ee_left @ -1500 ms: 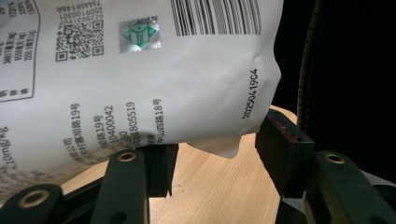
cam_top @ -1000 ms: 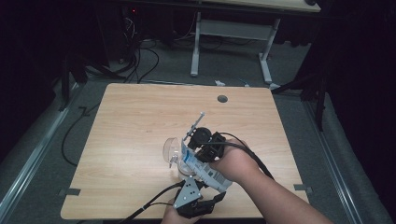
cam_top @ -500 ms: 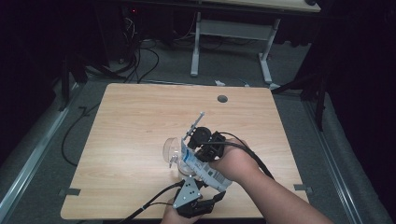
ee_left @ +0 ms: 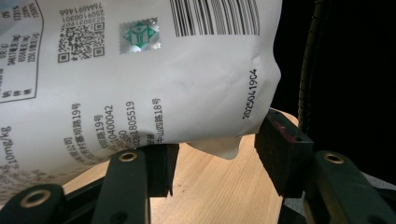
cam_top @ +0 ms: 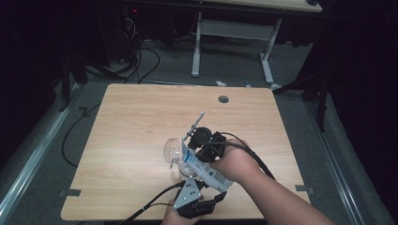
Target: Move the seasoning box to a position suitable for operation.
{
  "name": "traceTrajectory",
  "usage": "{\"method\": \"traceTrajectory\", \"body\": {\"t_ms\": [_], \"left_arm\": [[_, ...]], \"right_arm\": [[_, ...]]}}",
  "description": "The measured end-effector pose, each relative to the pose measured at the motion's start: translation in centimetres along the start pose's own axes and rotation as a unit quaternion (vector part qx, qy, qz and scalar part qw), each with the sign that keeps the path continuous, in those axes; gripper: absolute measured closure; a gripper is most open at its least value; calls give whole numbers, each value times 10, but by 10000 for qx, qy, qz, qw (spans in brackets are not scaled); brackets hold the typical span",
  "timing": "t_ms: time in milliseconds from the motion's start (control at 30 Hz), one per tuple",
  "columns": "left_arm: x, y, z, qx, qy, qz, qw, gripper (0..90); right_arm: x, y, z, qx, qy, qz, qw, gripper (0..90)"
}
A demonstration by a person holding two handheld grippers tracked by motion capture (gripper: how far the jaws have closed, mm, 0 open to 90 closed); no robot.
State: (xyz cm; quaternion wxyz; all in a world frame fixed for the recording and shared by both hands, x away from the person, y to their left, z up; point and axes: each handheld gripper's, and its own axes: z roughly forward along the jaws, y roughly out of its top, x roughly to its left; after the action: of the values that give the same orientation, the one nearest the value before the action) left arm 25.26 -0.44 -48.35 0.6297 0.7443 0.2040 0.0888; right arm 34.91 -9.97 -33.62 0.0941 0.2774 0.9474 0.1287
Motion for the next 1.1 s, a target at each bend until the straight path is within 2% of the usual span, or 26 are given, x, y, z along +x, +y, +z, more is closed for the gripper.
{"method": "traceTrajectory", "body": {"t_ms": [1100], "left_arm": [[1,1,0,-51,2,-21,10000,509]], "right_arm": [[-1,1,1,3,-12,-19,10000,891]]}}
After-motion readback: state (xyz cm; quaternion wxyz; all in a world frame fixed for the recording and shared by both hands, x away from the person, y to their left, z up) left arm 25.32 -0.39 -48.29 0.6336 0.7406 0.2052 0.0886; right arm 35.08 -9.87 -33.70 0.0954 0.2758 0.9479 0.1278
